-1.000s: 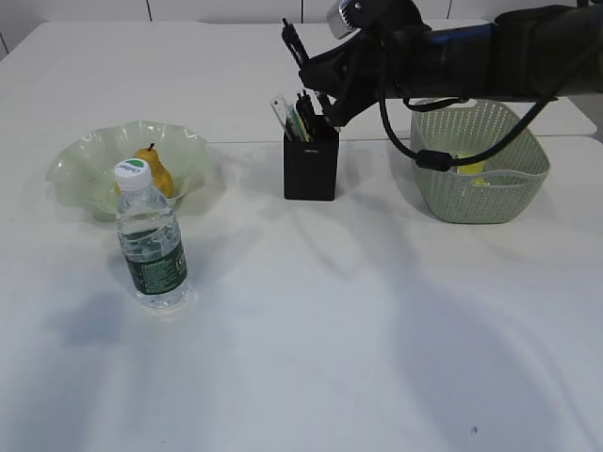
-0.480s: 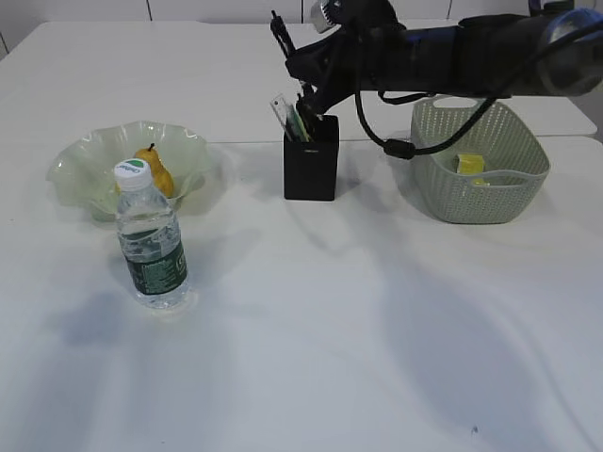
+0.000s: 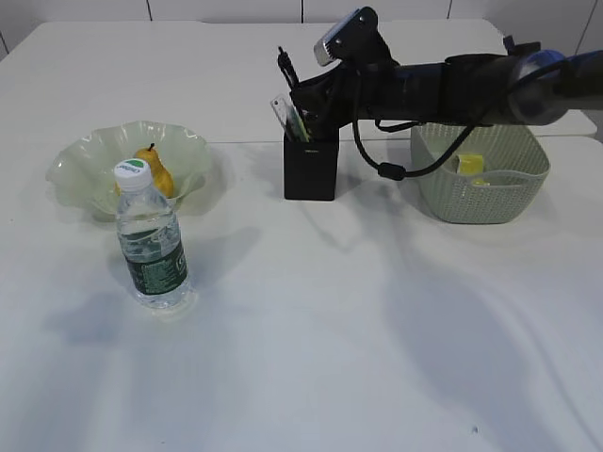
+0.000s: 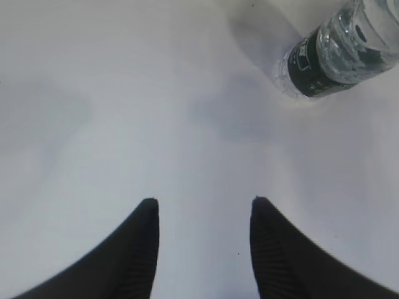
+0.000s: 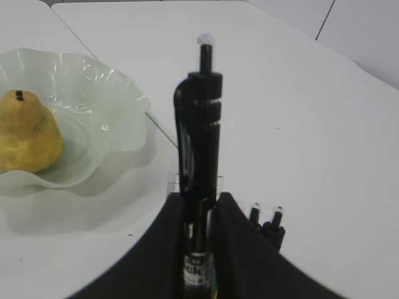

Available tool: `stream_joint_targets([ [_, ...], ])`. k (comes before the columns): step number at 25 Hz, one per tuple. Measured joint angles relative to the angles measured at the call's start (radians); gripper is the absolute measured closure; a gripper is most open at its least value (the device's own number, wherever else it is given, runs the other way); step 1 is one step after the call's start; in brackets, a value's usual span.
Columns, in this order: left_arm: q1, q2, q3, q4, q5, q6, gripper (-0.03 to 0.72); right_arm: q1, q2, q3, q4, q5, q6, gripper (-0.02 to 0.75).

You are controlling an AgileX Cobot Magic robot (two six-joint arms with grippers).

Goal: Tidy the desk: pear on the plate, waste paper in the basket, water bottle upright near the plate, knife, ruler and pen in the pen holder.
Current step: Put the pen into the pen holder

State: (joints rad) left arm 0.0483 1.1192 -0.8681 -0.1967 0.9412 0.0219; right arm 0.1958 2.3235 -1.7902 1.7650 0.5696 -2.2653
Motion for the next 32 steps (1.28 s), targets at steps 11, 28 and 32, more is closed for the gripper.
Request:
stream_joint_targets([
  [11,0.000,0.000,0.000,0.000,0.006,0.000,0.360,-0.005,0.050,-0.031,0.000,0.022,0.049,0.645],
  [28,0.000,0.000,0.000,0.000,0.019,0.000,0.367,-0.005,0.045,-0.031,0.000,0.022,0.225,0.392],
  [32,0.000,0.000,0.000,0.000,0.021,0.000,0.367,-0.006,0.012,-0.031,-0.014,0.022,0.343,0.392],
])
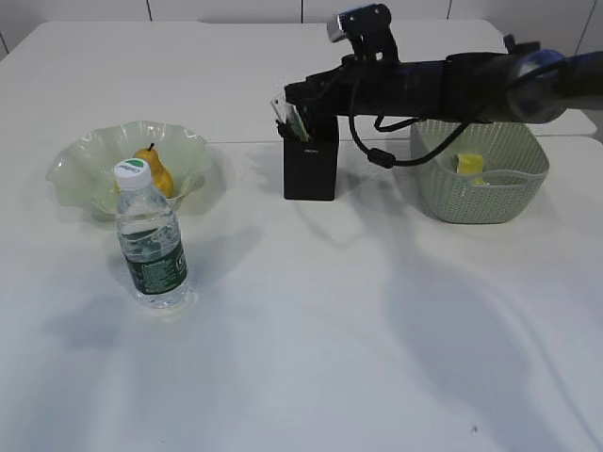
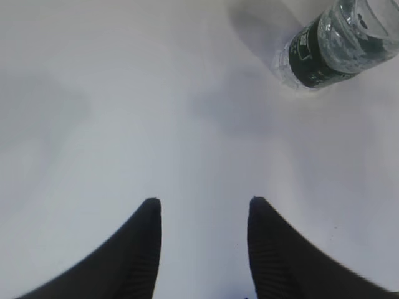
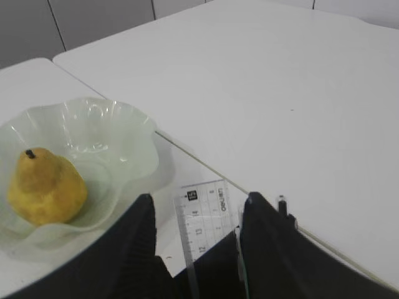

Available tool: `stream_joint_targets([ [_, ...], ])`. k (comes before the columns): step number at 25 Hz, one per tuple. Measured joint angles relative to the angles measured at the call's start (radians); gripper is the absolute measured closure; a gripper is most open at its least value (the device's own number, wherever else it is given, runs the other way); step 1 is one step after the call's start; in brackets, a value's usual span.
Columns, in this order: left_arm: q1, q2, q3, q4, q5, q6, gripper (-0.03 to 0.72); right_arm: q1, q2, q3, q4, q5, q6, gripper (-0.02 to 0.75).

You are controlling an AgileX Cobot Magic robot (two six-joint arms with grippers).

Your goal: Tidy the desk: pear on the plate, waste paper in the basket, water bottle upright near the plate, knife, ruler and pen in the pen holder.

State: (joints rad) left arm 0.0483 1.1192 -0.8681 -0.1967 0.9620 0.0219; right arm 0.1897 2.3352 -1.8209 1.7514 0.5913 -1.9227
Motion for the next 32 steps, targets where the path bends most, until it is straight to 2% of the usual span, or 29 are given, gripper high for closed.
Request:
stream_joint_targets([
  [3,0.000,0.000,0.000,0.000,0.002,0.000,0.367,0.000,-0.035,0.000,-0.094,-0.002,0.132,0.391],
  [7,0.000,0.000,0.000,0.000,0.012,0.000,0.367,0.000,-0.078,0.000,-0.318,0.006,0.381,0.391],
  [11,0.000,0.000,0.000,0.000,0.020,0.000,0.367,0.000,-0.139,0.000,-0.511,0.089,0.600,0.391],
  [20,0.000,0.000,0.000,0.000,0.051,0.000,0.367,0.000,-0.321,0.000,-1.034,0.261,1.070,0.391],
  [26,0.000,0.000,0.000,0.000,0.057,0.000,0.367,0.000,-0.448,0.000,-1.271,0.399,1.327,0.391],
  [32,0.000,0.000,0.000,0.000,0.090,0.000,0.371,0.000,-0.598,0.036,-1.497,0.496,1.484,0.391],
])
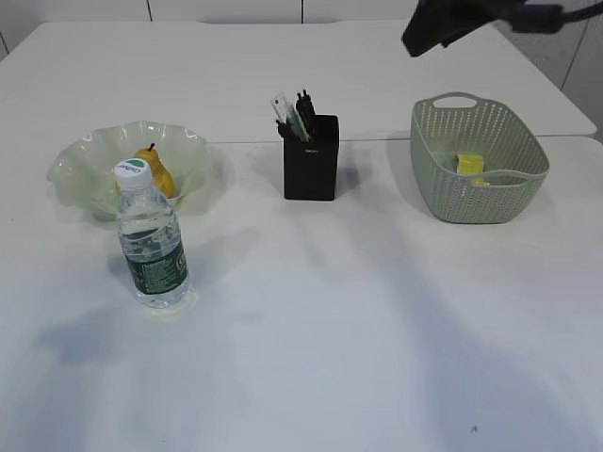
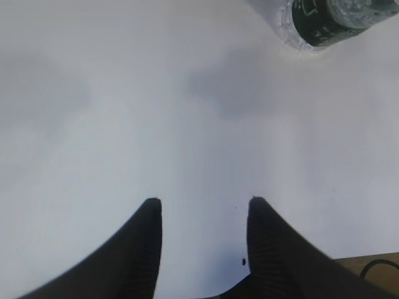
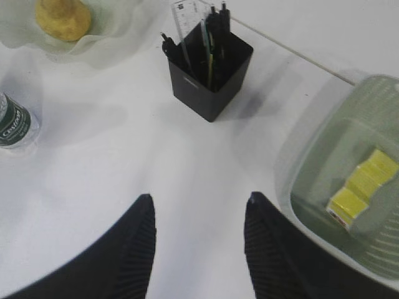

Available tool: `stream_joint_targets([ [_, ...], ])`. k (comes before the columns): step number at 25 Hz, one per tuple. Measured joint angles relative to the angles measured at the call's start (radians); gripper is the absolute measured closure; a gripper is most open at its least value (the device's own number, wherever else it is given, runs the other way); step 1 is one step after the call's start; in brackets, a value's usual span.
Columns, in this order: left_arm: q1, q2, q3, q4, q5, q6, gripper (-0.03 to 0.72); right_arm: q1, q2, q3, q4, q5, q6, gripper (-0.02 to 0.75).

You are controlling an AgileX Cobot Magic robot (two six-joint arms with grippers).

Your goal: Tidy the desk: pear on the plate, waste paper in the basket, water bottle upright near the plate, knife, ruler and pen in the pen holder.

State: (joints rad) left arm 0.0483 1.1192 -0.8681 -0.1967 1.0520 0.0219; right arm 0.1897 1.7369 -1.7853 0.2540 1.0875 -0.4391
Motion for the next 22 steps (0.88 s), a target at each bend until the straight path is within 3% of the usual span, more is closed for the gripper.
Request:
stream_joint_targets([
  [11,0.000,0.000,0.000,0.000,0.020,0.000,0.371,0.000,-0.350,0.354,-0.277,0.042,0.246,0.391],
  [22,0.000,-0.093,0.000,0.008,0.032,0.030,0.371,0.000,-0.593,0.629,-0.270,0.142,0.311,0.391],
])
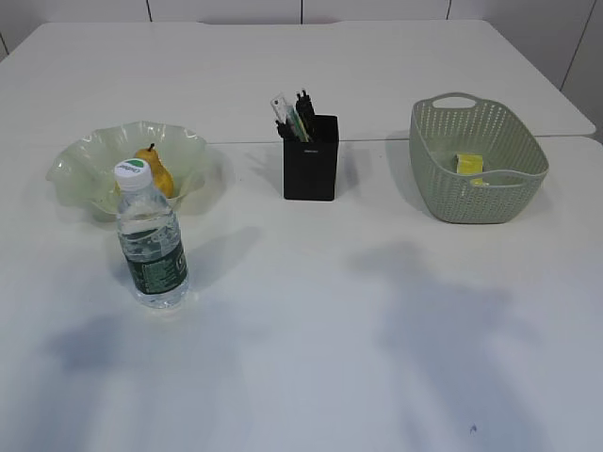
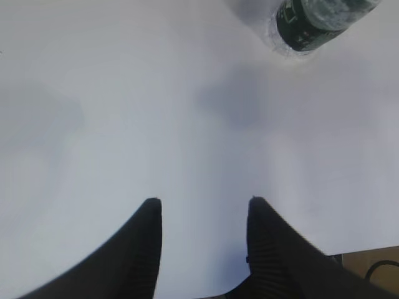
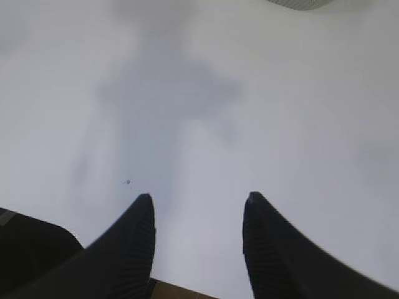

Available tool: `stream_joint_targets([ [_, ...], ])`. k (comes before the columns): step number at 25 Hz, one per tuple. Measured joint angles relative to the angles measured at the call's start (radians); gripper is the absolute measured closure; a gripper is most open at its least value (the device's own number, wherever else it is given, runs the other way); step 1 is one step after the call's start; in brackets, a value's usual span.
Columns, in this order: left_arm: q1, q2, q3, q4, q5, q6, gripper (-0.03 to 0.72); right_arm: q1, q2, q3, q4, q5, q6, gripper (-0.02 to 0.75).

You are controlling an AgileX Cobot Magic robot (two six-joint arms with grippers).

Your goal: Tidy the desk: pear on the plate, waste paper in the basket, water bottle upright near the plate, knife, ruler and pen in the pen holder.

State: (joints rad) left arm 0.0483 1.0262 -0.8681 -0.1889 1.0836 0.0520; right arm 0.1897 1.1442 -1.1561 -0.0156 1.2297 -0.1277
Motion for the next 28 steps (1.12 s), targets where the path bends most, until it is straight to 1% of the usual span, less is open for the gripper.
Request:
stream_joint_targets([
  [8,0.000,-0.232,0.000,0.000,0.024,0.008,0.371,0.000,-0.225,0.165,0.004,-0.018,0.029,0.391],
  [13,0.000,-0.398,-0.001,-0.014,0.086,0.008,0.371,0.000,-0.382,0.248,-0.043,-0.019,0.066,0.391],
  [17,0.000,-0.504,-0.001,-0.016,0.138,0.008,0.371,0.000,-0.527,0.271,-0.103,0.022,0.100,0.391],
  [20,0.000,-0.571,-0.001,-0.020,0.173,0.008,0.371,0.000,-0.630,0.273,-0.121,0.027,0.119,0.391],
  [24,0.000,-0.661,-0.001,-0.020,0.184,0.003,0.371,0.000,-0.755,0.273,-0.119,0.034,0.133,0.391],
  [28,0.000,-0.773,-0.001,-0.020,0.183,0.002,0.371,0.000,-0.883,0.286,-0.093,0.037,0.137,0.391],
])
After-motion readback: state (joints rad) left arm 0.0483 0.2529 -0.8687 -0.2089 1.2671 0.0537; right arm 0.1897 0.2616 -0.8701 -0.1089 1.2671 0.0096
